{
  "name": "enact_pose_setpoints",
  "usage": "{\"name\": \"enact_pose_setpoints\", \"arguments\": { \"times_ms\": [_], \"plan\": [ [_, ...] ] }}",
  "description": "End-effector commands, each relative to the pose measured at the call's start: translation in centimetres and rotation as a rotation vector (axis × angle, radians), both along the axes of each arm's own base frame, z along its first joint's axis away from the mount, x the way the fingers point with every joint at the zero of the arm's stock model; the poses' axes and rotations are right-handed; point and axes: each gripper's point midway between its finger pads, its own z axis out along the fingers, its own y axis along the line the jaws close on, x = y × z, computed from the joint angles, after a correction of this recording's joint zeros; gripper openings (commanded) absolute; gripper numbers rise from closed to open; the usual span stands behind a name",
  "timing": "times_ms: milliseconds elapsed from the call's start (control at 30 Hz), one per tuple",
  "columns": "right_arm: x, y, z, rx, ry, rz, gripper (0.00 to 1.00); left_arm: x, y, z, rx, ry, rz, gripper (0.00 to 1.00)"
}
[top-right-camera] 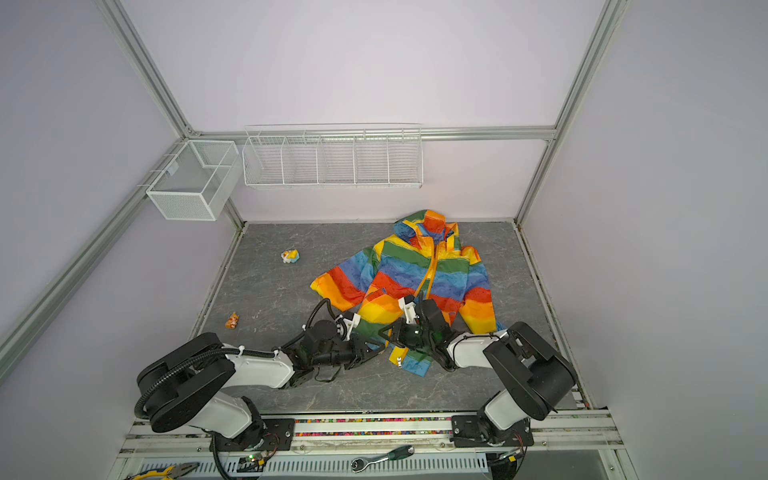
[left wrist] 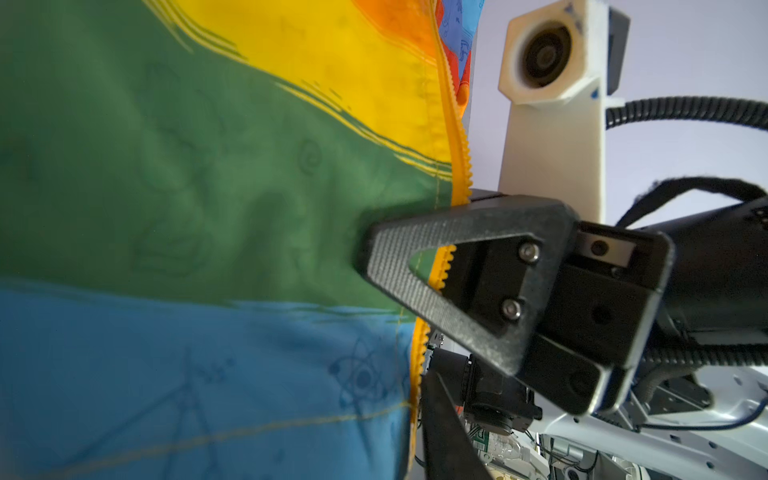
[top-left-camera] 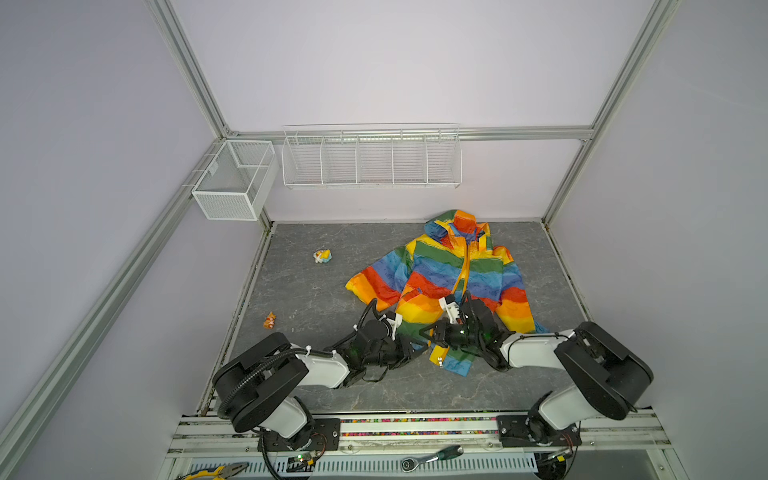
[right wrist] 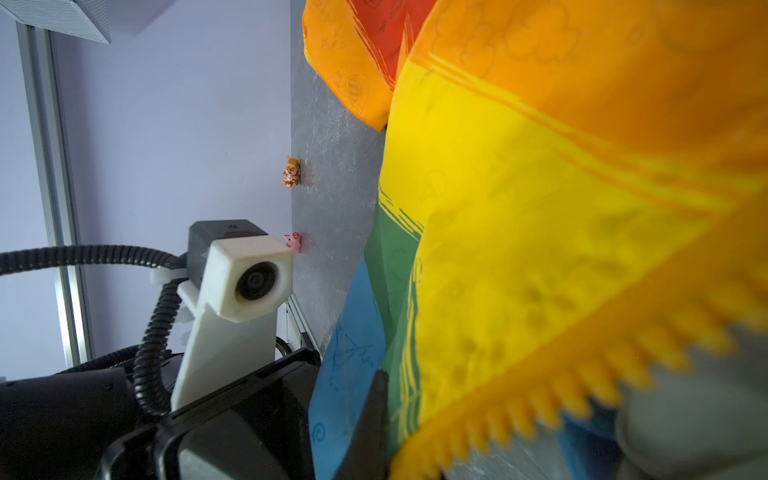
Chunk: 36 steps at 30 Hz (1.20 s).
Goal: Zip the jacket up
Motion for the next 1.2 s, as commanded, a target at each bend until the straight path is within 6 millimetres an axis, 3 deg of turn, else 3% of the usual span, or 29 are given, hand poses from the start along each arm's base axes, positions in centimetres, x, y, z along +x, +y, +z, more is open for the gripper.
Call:
{"name": "enact_pose_setpoints", "arguments": {
  "times_ms": [0, 433, 1167],
  "plan": [
    [-0.14, -0.38, 0.04, -0.004, -0.017, 0.0, 0.07, 0.28, -0.15, 0.63, -0.013, -0.016, 0.012, 0.23],
    [-0.46, -0.64, -0.38, -0.009, -0.014, -0.002, 0.07, 0.36, 0.08, 0.55, -0.012, -0.014, 0.022, 0.27],
    [-0.22, -0.48, -0.19, -0.013, -0.01, -0.003, 0.07, -0.22, -0.55, 0.96, -0.045, -0.019, -0.029, 0.04]
  ]
}}
